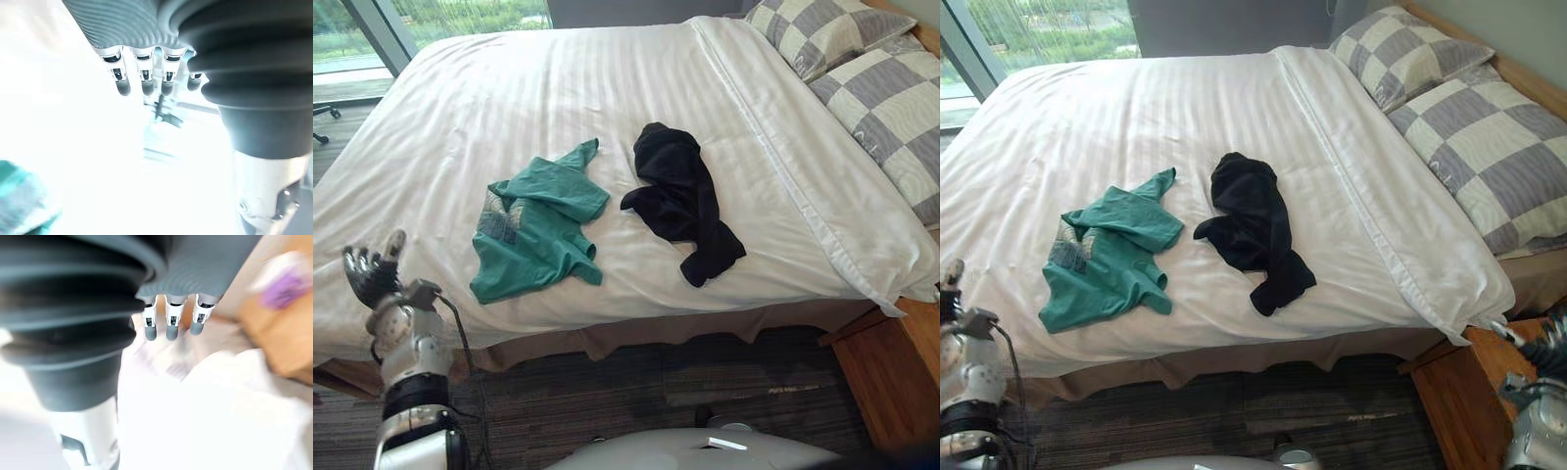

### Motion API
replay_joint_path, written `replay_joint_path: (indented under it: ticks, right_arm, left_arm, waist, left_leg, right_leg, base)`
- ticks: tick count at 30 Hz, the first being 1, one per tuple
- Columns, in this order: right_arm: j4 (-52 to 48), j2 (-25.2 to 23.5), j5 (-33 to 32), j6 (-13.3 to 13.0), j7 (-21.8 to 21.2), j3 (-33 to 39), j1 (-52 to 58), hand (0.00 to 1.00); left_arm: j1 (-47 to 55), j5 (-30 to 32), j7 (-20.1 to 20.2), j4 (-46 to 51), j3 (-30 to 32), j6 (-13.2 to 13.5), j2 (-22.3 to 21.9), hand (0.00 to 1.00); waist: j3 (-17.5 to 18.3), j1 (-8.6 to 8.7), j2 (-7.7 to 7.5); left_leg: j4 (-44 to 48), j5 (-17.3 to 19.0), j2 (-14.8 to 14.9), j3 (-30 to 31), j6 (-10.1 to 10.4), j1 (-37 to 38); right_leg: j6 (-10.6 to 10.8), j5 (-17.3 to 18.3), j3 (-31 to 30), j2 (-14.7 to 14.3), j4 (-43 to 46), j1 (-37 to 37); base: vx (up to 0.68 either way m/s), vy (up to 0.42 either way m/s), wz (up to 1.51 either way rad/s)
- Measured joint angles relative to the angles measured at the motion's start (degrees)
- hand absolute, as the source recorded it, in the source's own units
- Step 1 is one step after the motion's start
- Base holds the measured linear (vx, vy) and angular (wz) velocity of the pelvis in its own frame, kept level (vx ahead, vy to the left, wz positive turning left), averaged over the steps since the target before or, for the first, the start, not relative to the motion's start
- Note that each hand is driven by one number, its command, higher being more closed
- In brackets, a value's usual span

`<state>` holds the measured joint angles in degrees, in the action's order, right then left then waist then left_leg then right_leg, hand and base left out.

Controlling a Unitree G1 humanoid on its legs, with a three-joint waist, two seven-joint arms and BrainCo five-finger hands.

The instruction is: Tidy the bed and pick cloth on bed and put in laundry

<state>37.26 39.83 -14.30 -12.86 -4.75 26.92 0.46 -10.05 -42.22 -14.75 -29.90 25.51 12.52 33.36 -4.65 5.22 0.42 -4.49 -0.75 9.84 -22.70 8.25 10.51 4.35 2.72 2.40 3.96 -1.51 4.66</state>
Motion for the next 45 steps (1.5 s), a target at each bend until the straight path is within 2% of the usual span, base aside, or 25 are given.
replay_joint_path:
  ticks: [3, 5, 7, 8, 10, 11, 14, 16, 20, 21, 23, 26, 28, 31, 36, 41, 45]
  right_arm:
    - [0.6, 3.4, 1.1, -0.1, -1.7, -6.3, -5.5, 0.0]
    - [1.8, 4.8, 1.1, -0.1, -2.6, -9.8, -8.8, 0.0]
    - [2.6, 5.7, 1.1, -0.1, -3.2, -13.3, -11.7, 0.0]
    - [2.6, 5.7, 1.0, -0.1, -3.6, -16.9, -13.8, 0.0]
    - [2.5, 5.7, 1.0, -0.1, -3.8, -19.5, -14.9, 0.0]
    - [2.4, 5.7, 1.0, -0.2, -4.4, -22.2, -16.6, 0.0]
    - [1.5, 5.2, 1.1, -1.1, -5.7, -25.9, -18.9, 0.0]
    - [-0.6, 5.0, 1.1, -2.0, -6.4, -27.2, -19.0, 0.0]
    - [-2.5, 3.0, 1.1, -2.5, -8.1, -30.1, -23.0, 0.0]
    - [-2.5, 2.9, 1.1, -2.5, -8.8, -31.8, -26.3, 0.0]
    - [-2.6, 2.8, 1.1, -2.5, -8.8, -32.7, -30.1, 0.0]
    - [-2.6, 2.8, -0.7, -2.6, -8.4, -34.0, -39.0, 0.0]
    - [-2.7, 2.8, -1.4, -2.6, -8.4, -34.4, -41.2, 0.0]
    - [-3.9, 2.8, -2.6, -2.5, -7.3, -34.4, -41.4, 0.0]
    - [-8.4, 2.6, -4.1, -2.1, -6.1, -34.3, -42.1, 0.0]
    - [-12.1, -0.1, -5.8, -1.0, -5.7, -34.2, -43.0, 0.0]
    - [-14.7, -1.6, -5.8, 0.1, -5.7, -34.2, -42.9, 0.0]
  left_arm:
    - [-2.8, -3.7, 4.4, 2.6, 0.0, -0.3, 3.4, 0.0]
    - [-4.9, -4.3, 4.8, 2.7, 0.5, -1.3, 4.3, 0.0]
    - [-6.2, -2.4, 4.0, 2.2, 0.0, -3.6, 5.2, 0.0]
    - [-8.5, 1.3, 3.3, -1.3, -1.9, -7.1, 6.7, 0.0]
    - [-10.0, 3.5, 3.3, -4.8, -4.5, -9.3, 7.8, 0.0]
    - [-11.3, 7.7, 3.3, -8.1, -7.1, -12.4, 8.2, 0.0]
    - [-11.8, 16.0, 3.6, -13.0, -10.5, -16.7, 8.0, 0.0]
    - [-11.8, 21.7, 3.5, -14.9, -11.3, -18.4, 8.0, 0.0]
    - [-14.0, 32.1, 3.0, -19.5, -13.0, -20.5, 7.4, 0.0]
    - [-16.9, 35.2, 2.7, -21.0, -14.3, -21.0, 7.3, 0.0]
    - [-20.0, 37.1, 1.5, -21.4, -14.9, -21.1, 7.2, 0.0]
    - [-28.6, 37.4, -1.2, -21.5, -16.6, -21.1, 7.2, 0.0]
    - [-31.3, 37.4, -2.5, -21.5, -17.1, -21.2, 7.2, 0.0]
    - [-33.1, 37.3, -4.1, -21.5, -17.8, -22.3, 7.2, 0.0]
    - [-37.9, 37.3, -4.4, -19.8, -19.0, -23.6, 7.2, 0.0]
    - [-39.9, 37.4, -3.9, -15.7, -22.1, -24.7, 7.2, 0.0]
    - [-40.8, 39.7, -3.9, -13.9, -23.2, -26.1, 5.0, 0.0]
  waist:
    - [0.4, -0.09, 0.09]
    - [0.8, -0.16, 0.65]
    - [1.1, -0.26, 1.31]
    - [1.1, -0.29, 1.87]
    - [1.2, -0.32, 2.13]
    - [1.2, -0.36, 2.57]
    - [1.1, -0.4, 2.64]
    - [0.9, -0.83, 2.34]
    - [-1.0, -0.75, 1.53]
    - [-2.7, -0.85, 1.3]
    - [-5.3, -0.92, 1.11]
    - [-11.3, -1.39, 1.08]
    - [-13.5, -1.49, 1.15]
    - [-14.6, -1.26, 1.35]
    - [-17.6, -1.09, 1.25]
    - [-19.1, -0.12, 1.1]
    - [-19.2, 0.1, 1.0]
  left_leg:
    - [0.7, -0.3, -0.1, 1.3, -0.5, -1.1]
    - [0.7, -0.7, -0.2, 1.6, -0.9, -1.4]
    - [0.7, -1.0, -0.2, 2.0, -1.3, -1.5]
    - [0.7, -1.4, -0.2, 2.8, -1.7, -1.5]
    - [0.7, -1.7, -0.2, 3.0, -1.8, -1.5]
    - [0.7, -1.8, -0.2, 3.1, -1.8, -1.5]
    - [0.7, -1.8, -0.1, 3.1, -1.8, -1.7]
    - [0.7, -1.8, -0.1, 3.0, -1.8, -2.2]
    - [0.7, -2.1, 0.0, 2.9, -1.7, -4.3]
    - [1.5, -2.2, 0.1, 3.1, -1.8, -6.1]
    - [2.1, -2.6, 0.1, 3.1, -1.9, -8.1]
    - [2.7, -4.3, 0.0, 3.8, -2.2, -13.0]
    - [2.6, -5.0, 0.0, 3.9, -2.2, -14.3]
    - [2.6, -5.6, 0.1, 3.7, -2.2, -16.5]
    - [2.6, -6.2, 0.1, 2.9, -2.0, -17.7]
    - [2.7, -6.8, -0.1, 2.8, -1.8, -19.6]
    - [2.7, -6.9, 0.0, 1.7, -1.6, -20.6]
  right_leg:
    - [-0.1, -0.3, 0.5, 0.2, -0.4, -0.1]
    - [-0.2, -0.4, 0.9, 0.3, -0.5, -0.1]
    - [-0.2, -0.4, 1.1, 0.3, -0.5, 0.0]
    - [-0.2, -0.4, 1.6, 0.3, -0.6, 0.5]
    - [-0.2, -0.4, 1.8, 0.3, -0.7, 0.8]
    - [-0.2, -0.4, 2.2, 0.3, -0.7, 0.8]
    - [-0.5, -0.8, 2.4, 0.4, -1.6, 0.7]
    - [-0.7, -1.4, 2.4, 0.3, -2.5, 0.4]
    - [-0.7, -2.5, 2.0, 0.2, -2.0, -1.7]
    - [-0.8, -2.6, 2.0, 0.3, -0.5, -3.8]
    - [-0.8, -2.7, 1.9, 0.5, 1.2, -6.3]
    - [-1.1, -3.1, 2.1, 0.9, 4.4, -12.2]
    - [-1.1, -3.3, 2.2, 0.9, 5.4, -13.9]
    - [-1.2, -3.3, 1.9, 1.0, 6.8, -16.8]
    - [-1.9, -2.4, 1.5, 1.2, 10.7, -20.3]
    - [-2.3, 0.1, 1.4, 1.8, 16.3, -24.8]
    - [-2.4, 1.2, 0.4, 1.9, 19.3, -27.8]
  base:
    - [-0.03, -0.018, 0.11]
    - [-0.03, -0.025, 0.1]
    - [-0.02, -0.028, 0.13]
    - [-0.02, -0.031, 0.16]
    - [-0.04, -0.031, 0.15]
    - [-0.04, -0.016, 0.1]
    - [-0.05, -0.007, 0.0]
    - [-0.04, -0.008, -0.06]
    - [-0.05, -0.009, -0.03]
    - [-0.1, 0.001, 0.01]
    - [-0.15, 0.002, 0.04]
    - [-0.17, -0.003, 0.1]
    - [-0.09, -0.007, 0.04]
    - [-0.03, 0.0, -0.02]
    - [-0.02, 0.002, -0.05]
    - [-0.03, -0.006, 0.01]
    - [0.0, -0.026, -0.09]
